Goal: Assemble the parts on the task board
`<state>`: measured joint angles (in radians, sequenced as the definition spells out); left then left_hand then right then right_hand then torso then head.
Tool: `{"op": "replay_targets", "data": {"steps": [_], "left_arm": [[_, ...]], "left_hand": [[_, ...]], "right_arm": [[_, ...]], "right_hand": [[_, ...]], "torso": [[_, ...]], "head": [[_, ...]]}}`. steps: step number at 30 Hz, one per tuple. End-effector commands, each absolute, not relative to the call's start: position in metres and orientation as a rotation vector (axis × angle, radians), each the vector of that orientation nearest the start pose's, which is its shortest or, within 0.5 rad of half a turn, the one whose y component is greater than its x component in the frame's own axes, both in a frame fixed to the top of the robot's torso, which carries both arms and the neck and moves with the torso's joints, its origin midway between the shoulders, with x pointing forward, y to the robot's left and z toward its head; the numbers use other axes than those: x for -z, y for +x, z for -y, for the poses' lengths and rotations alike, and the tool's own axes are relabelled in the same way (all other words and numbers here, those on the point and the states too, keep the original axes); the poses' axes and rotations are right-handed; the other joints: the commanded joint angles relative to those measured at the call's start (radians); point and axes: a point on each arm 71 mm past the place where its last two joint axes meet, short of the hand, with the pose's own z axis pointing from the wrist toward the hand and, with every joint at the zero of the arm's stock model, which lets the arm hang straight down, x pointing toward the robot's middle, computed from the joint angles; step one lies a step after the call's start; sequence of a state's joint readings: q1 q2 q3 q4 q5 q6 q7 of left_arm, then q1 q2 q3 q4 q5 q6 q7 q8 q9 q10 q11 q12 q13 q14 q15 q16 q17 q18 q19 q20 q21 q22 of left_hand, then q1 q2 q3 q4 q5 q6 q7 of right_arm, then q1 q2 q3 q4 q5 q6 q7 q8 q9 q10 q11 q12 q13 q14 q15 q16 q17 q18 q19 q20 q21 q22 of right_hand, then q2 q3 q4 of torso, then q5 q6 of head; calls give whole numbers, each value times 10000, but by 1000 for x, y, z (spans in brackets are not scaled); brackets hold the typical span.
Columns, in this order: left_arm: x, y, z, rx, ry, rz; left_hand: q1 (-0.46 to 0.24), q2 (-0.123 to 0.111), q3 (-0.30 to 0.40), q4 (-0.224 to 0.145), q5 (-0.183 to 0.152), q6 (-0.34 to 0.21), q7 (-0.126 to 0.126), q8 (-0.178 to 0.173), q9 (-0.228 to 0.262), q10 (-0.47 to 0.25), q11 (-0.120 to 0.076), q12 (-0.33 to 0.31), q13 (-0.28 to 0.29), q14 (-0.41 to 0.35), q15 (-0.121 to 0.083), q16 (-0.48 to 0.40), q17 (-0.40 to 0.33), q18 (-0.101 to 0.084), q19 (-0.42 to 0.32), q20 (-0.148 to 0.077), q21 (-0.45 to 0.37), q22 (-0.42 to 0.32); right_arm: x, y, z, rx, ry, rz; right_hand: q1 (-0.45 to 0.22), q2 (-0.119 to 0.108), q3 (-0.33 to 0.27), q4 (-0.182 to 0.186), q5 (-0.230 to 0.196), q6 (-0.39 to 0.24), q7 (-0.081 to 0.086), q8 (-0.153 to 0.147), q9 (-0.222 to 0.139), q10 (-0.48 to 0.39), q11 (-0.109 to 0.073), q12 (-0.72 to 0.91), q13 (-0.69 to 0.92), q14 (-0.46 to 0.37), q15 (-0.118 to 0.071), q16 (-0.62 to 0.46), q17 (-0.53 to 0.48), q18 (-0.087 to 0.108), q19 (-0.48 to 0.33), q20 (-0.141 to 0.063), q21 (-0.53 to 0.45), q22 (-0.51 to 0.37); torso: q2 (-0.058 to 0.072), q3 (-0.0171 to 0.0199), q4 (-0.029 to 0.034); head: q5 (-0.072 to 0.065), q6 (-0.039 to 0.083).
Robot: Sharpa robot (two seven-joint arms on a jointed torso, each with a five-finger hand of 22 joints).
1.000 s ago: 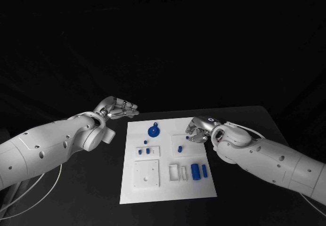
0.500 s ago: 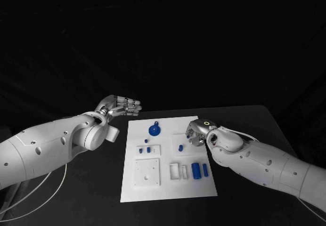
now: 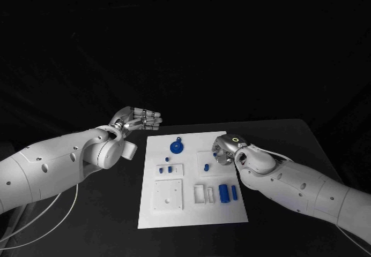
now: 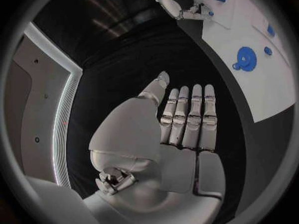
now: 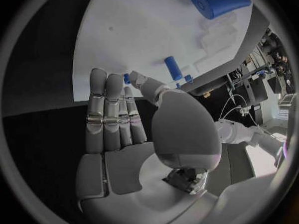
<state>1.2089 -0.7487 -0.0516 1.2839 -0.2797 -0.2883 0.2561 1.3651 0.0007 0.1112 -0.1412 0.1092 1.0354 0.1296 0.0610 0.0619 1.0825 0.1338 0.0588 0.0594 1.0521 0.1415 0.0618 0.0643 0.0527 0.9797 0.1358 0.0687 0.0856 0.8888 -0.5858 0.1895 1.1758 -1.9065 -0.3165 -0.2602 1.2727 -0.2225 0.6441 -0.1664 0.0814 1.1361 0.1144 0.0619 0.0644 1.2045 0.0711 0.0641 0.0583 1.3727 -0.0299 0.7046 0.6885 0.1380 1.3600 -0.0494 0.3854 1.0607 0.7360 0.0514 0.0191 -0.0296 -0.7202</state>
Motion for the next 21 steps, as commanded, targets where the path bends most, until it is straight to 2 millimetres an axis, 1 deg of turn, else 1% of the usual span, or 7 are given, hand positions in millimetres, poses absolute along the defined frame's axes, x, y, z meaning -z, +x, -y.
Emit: {"op": "replay_targets", "data": {"steps": [1,7,9,12,16,19,21], "left_arm": [[196,531,-229,13028,-9086,-15528],[196,531,-228,13021,-9102,-15569],[196,531,-228,13017,-9108,-15580],[196,531,-228,13010,-9116,-15597],[197,531,-229,13000,-9132,-15637],[197,531,-229,13002,-9144,-15685],[197,531,-229,13001,-9152,-15710]], "left_hand": [[-23,109,-53,-17,-41,12,67,13,3,-16,87,-5,-6,22,72,-7,0,145,83,16,51,-28],[-24,107,-65,-16,-44,10,78,11,2,-34,104,-4,-5,18,88,-8,0,150,85,22,52,-52],[-23,109,-69,-14,-43,11,85,11,2,-43,110,-5,-6,16,94,-8,0,154,86,24,52,-60],[-19,108,-74,-16,-42,14,90,12,2,-61,119,-5,-5,20,101,-6,1,157,87,28,52,-68],[-20,109,-88,-13,-50,23,96,12,2,-82,128,-5,-5,25,109,-6,1,166,89,33,53,-83],[-19,108,-93,-12,-52,25,98,12,2,-88,130,-4,-5,22,111,-7,1,167,87,35,52,-86],[-17,106,-101,-12,-55,28,102,12,2,-98,133,-4,-5,17,115,-8,1,169,84,39,51,-92]], "right_arm": [[289,504,180,-3121,-2017,-16508],[292,505,177,-3148,-2066,-16659],[294,505,177,-3145,-2097,-16713],[296,504,176,-3132,-2144,-16787],[299,504,176,-3016,-2235,-16935],[302,504,177,-2801,-2316,-17046],[304,503,178,-2686,-2342,-17093]], "right_hand": [[6,-30,99,36,-34,118,-18,14,14,116,2,-52,11,74,-9,53,18,148,95,-1,-113,84],[15,69,116,38,-82,234,-49,14,20,255,-41,-50,13,90,-26,82,45,121,121,-20,-161,180],[22,117,133,31,-128,328,-76,22,26,359,-74,-47,16,95,-37,93,57,108,130,-29,-174,224],[42,225,132,28,-222,526,-134,44,43,586,-149,-33,25,116,-65,110,71,77,153,-49,-183,274],[118,392,49,-45,-268,886,-223,37,53,998,-279,-44,32,158,-141,126,92,18,184,-114,-149,390],[134,496,31,-148,-258,1023,-249,16,37,1125,-320,-48,31,177,-201,129,125,-64,176,-205,-121,530],[97,523,25,-180,-267,1077,-264,19,39,1170,-339,-45,32,196,-216,133,151,-81,186,-224,-118,606]], "torso": [[-2,6,6],[2,8,9],[3,10,15],[1,1,18],[-5,-2,5],[-8,-8,6],[-5,-10,10]], "head": [[14,-27],[24,-37],[33,-59],[30,-74],[38,-86],[22,-99],[13,-100]]}}
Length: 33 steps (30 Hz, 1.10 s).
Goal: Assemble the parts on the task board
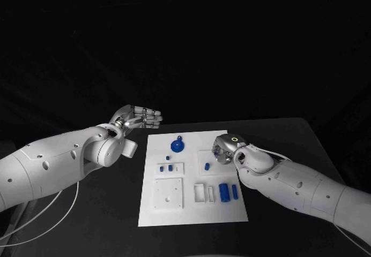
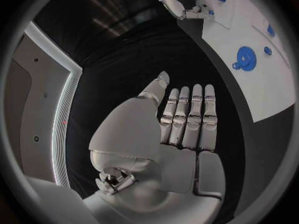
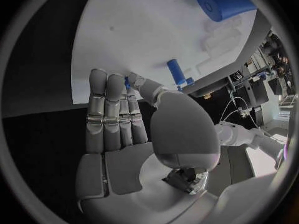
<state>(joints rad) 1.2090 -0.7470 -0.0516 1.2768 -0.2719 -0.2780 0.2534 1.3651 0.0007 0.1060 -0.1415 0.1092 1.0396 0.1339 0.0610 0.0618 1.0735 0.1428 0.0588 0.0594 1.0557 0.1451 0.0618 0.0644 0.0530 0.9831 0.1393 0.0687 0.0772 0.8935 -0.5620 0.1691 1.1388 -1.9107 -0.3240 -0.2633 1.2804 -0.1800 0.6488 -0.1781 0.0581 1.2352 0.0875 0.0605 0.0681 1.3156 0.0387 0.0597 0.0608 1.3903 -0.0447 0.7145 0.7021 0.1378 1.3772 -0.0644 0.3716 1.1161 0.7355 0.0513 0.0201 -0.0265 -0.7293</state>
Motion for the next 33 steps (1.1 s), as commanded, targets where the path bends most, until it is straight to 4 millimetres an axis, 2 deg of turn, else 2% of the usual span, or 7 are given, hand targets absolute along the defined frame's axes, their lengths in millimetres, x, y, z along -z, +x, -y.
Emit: {"op": "replay_targets", "data": {"steps": [1,14,24,33], "left_arm": [[197,531,-229,12999,-9155,-15718],[198,532,-230,12962,-9191,-15785],[198,534,-233,12850,-9242,-15767],[199,536,-238,12712,-9297,-15725]], "left_hand": [[-17,106,-49,-8,-55,-14,59,12,3,-9,43,-4,-5,-19,80,-8,0,166,49,4,51,-9],[-7,118,-83,6,-58,3,87,14,5,-48,58,-4,-5,-34,88,-6,0,174,43,15,51,-24],[9,117,-105,2,-56,8,100,11,3,-79,67,-4,-5,-30,90,-6,1,178,39,18,52,-28],[9,117,-105,2,-56,8,100,11,3,-79,67,-4,-5,-30,90,-6,1,178,39,18,52,-28]], "right_arm": [[304,503,178,-2644,-2354,-17106],[306,502,174,-2513,-2324,-16880],[301,501,176,-2703,-1837,-16466],[278,504,179,-3548,-892,-16192]], "right_hand": [[12,114,-27,-78,-35,94,3,30,0,66,-18,-1,7,27,-70,35,28,-84,25,-80,14,83],[-51,365,4,-163,-41,521,-109,38,28,469,-169,3,19,246,-173,192,312,-171,256,-180,33,392],[-168,377,173,-218,-37,701,-160,39,40,642,-229,4,24,388,-223,133,571,-251,389,-245,-18,661],[-183,450,95,-259,-63,706,-162,36,39,644,-234,2,20,442,-231,37,692,-252,455,-258,-159,804]], "torso": [[1,-8,-3],[0,-7,-6],[-6,0,-13],[-12,-12,-31]], "head": [[-21,-8],[-17,-29],[-4,-17],[27,20]]}}
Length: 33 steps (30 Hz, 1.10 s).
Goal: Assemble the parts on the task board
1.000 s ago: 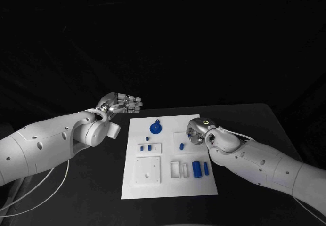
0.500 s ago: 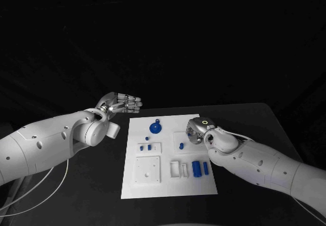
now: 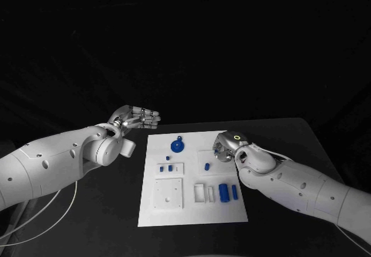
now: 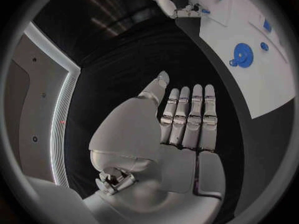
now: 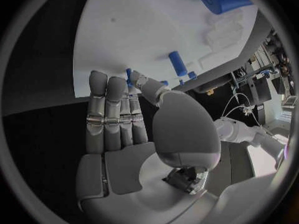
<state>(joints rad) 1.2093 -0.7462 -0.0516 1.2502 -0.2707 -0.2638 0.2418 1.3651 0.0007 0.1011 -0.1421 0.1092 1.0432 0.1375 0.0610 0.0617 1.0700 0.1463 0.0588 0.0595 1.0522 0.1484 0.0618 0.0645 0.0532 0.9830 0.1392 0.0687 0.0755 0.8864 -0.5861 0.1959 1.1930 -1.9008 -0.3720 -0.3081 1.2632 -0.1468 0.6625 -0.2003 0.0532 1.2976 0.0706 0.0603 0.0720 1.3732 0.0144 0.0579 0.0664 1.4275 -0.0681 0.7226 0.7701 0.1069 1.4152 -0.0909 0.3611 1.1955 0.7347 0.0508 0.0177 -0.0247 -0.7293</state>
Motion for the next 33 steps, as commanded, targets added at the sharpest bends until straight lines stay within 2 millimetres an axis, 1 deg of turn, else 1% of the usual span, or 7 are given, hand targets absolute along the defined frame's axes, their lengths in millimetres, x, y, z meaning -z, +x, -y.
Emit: {"op": "replay_targets", "data": {"steps": [1,12,19,23,26,29,33], "left_arm": [[199,536,-239,12696,-9304,-15722],[200,539,-243,12538,-9371,-15700],[200,540,-242,12482,-9373,-15618],[199,541,-239,12447,-9369,-15541],[199,542,-236,12441,-9375,-15494],[200,545,-233,12454,-9461,-15429],[201,547,-228,12467,-9540,-15374]], "left_hand": [[28,116,-74,-5,-46,-31,67,11,4,-60,37,-3,-5,-4,58,-8,-1,181,43,21,54,-13],[28,116,-74,-5,-46,-31,67,11,4,-60,37,-3,-5,-4,58,-8,-1,181,43,21,54,-13],[38,122,-93,1,-53,-40,70,12,4,-69,39,-2,-4,-3,60,-5,1,191,52,23,57,-12],[43,135,-92,13,-38,-36,69,13,4,-52,33,-2,-4,15,54,-4,2,195,65,20,62,-10],[42,162,-78,24,-31,-35,68,13,4,-40,29,-1,-4,24,49,-4,2,199,79,15,68,-7],[45,167,-72,22,-26,-39,68,10,4,-33,26,-1,-4,32,46,-3,2,202,85,12,71,-6],[45,167,-72,22,-26,-39,68,10,4,-33,26,-1,-4,32,46,-3,2,202,85,12,71,-6]], "right_arm": [[275,505,179,-3648,-781,-16157],[245,502,175,-4691,-288,-16093],[233,486,149,-5822,-583,-15870],[232,474,132,-6318,-906,-15764],[236,468,123,-6526,-1131,-15750],[244,460,111,-6707,-1440,-15848],[259,449,96,-6812,-1939,-16056]], "right_hand": [[1,138,-70,-45,-12,80,10,40,-1,65,12,20,-37,78,5,-54,23,63,90,3,-70,26],[14,257,-262,-117,-23,61,15,40,-5,35,15,20,-39,72,9,-132,123,78,113,14,-256,182],[14,295,-304,-152,-20,54,17,38,-5,28,16,19,-39,79,10,-153,140,99,136,18,-315,228],[14,295,-304,-152,-20,54,17,38,-5,28,16,19,-39,79,10,-153,140,99,136,18,-315,228],[14,295,-304,-152,-20,54,17,38,-5,28,16,19,-39,79,10,-153,140,99,136,18,-315,228],[20,305,-313,-177,-19,54,17,37,-4,29,18,20,-38,81,12,-162,147,100,144,22,-341,260],[12,310,-311,-188,-19,62,15,40,-3,32,17,19,-39,95,11,-165,149,98,161,22,-357,281]], "torso": [[-4,-7,-5],[2,-13,-3],[-6,-8,8],[-19,-35,7],[-20,-45,17],[-10,-39,38],[-2,-30,36]], "head": [[10,26],[155,62],[518,42],[864,-19],[1013,-49],[1282,-165],[1528,-285]]}}
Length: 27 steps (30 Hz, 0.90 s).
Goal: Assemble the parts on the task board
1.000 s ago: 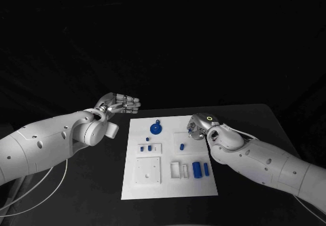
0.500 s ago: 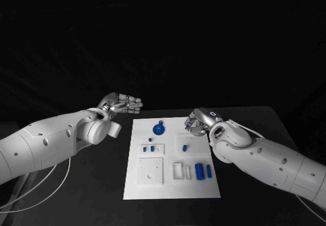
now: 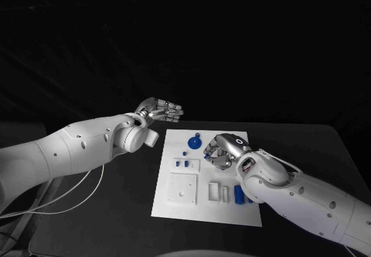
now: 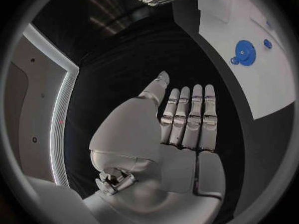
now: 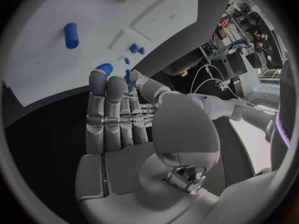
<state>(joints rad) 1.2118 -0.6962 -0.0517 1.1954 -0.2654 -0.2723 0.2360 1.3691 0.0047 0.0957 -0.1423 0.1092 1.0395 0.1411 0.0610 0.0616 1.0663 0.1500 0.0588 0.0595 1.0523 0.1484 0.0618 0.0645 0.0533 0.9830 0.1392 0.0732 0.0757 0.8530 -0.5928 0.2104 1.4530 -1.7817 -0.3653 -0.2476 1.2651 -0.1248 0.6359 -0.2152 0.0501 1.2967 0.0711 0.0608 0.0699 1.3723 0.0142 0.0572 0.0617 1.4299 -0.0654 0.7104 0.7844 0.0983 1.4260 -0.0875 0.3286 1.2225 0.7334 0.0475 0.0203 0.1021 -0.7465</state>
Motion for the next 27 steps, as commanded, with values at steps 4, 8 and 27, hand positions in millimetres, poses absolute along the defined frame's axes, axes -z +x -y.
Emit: {"op": "replay_targets", "data": {"steps": [4,8,27], "left_arm": [[201,550,-223,12499,-9585,-15327],[200,551,-219,12558,-9587,-15332],[200,552,-208,12790,-9650,-15460]], "left_hand": [[5,127,-19,25,-26,-3,32,10,4,3,-11,-1,-5,32,46,-3,2,200,86,12,27,-7],[5,127,-19,25,-26,-3,32,10,4,3,-11,-1,-5,32,46,-3,2,200,86,12,27,-7],[-24,131,9,26,-26,10,30,13,6,6,-12,-2,-5,28,45,-7,-1,192,93,10,23,-8]], "right_arm": [[274,439,83,-6847,-2416,-16260],[285,431,74,-6884,-2715,-16431],[320,413,56,-6668,-3229,-16877]], "right_hand": [[-8,92,-35,-48,14,74,10,34,18,41,19,27,9,79,-16,-48,4,184,68,-13,-41,19],[-10,88,-24,-61,14,74,10,34,18,43,20,27,9,84,-16,-52,2,184,78,-13,-53,27],[-37,78,27,-89,12,88,6,34,15,50,19,26,6,113,-20,-65,1,175,136,-18,-135,102]], "torso": [[16,-2,7],[17,-7,7],[12,10,-10]], "head": [[407,-201],[532,-281],[979,-600]]}}
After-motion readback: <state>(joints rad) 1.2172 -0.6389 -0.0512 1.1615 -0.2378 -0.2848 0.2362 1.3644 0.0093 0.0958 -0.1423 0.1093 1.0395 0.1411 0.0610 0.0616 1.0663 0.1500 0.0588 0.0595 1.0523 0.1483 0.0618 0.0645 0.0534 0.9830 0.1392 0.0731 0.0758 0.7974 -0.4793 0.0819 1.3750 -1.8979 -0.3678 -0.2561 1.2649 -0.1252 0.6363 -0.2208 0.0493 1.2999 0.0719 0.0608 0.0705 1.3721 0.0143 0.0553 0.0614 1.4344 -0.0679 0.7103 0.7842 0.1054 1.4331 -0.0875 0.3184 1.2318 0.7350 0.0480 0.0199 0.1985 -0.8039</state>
